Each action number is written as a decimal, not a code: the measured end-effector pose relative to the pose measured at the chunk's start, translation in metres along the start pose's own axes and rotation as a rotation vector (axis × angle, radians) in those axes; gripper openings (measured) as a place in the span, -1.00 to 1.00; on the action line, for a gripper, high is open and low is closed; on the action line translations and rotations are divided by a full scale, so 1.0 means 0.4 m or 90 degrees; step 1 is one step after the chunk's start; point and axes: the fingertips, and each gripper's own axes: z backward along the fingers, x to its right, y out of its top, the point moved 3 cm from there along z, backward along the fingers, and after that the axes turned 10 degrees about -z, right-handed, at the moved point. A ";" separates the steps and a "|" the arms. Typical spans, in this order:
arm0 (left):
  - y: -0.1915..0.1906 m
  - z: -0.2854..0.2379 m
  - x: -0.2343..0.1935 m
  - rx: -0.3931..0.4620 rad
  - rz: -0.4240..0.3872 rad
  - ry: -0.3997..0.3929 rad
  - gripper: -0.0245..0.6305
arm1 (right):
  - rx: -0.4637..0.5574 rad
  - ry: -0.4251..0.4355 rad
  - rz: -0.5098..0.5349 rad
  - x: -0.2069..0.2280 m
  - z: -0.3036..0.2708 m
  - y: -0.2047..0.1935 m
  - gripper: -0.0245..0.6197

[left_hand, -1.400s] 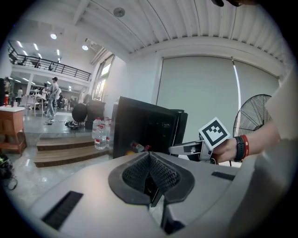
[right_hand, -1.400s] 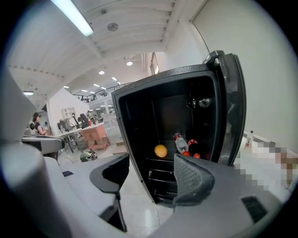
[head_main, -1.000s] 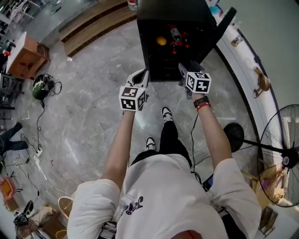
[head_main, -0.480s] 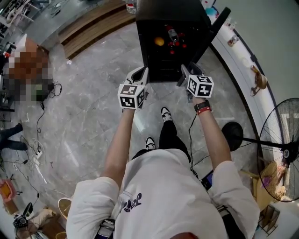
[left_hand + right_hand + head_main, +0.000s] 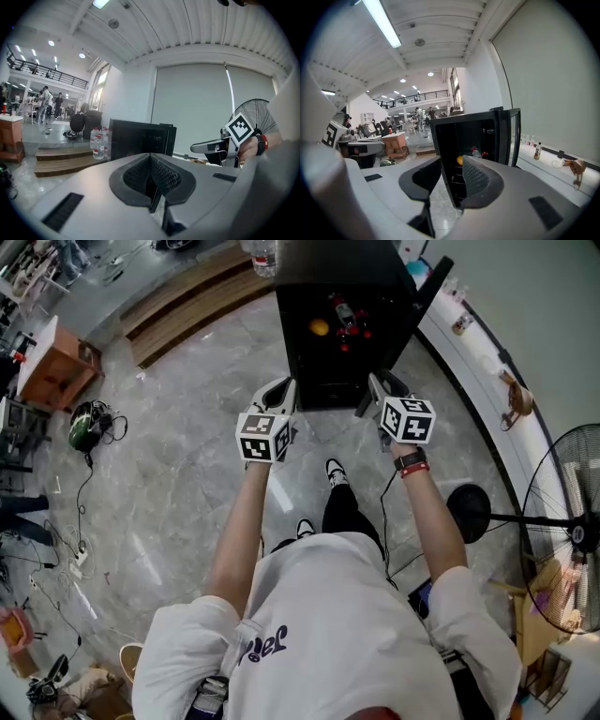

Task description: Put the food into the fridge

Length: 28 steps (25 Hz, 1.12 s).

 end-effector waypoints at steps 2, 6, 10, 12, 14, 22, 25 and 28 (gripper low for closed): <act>-0.001 0.019 0.003 0.001 -0.001 0.000 -0.86 | 0.001 0.001 0.000 -0.014 0.020 -0.007 -0.46; 0.003 0.051 0.016 0.007 -0.003 -0.003 -0.86 | 0.001 0.004 0.006 -0.036 0.059 -0.020 -0.53; 0.011 0.080 0.038 0.016 -0.007 -0.009 -0.86 | -0.001 0.008 0.006 -0.055 0.097 -0.036 -0.63; 0.011 0.091 0.046 0.018 -0.008 -0.012 -0.86 | -0.002 0.009 0.004 -0.065 0.109 -0.044 -0.65; 0.008 0.100 0.052 0.019 -0.007 -0.014 -0.86 | -0.001 0.008 0.003 -0.073 0.119 -0.053 -0.69; -0.017 0.131 0.073 0.012 -0.002 -0.015 -0.86 | 0.005 -0.002 0.006 -0.093 0.158 -0.087 -0.80; -0.024 0.133 0.076 0.009 -0.001 -0.015 -0.86 | 0.008 -0.008 0.001 -0.092 0.164 -0.095 -0.81; -0.022 0.134 0.079 0.012 -0.002 -0.012 -0.86 | 0.014 -0.012 -0.008 -0.088 0.171 -0.096 -0.82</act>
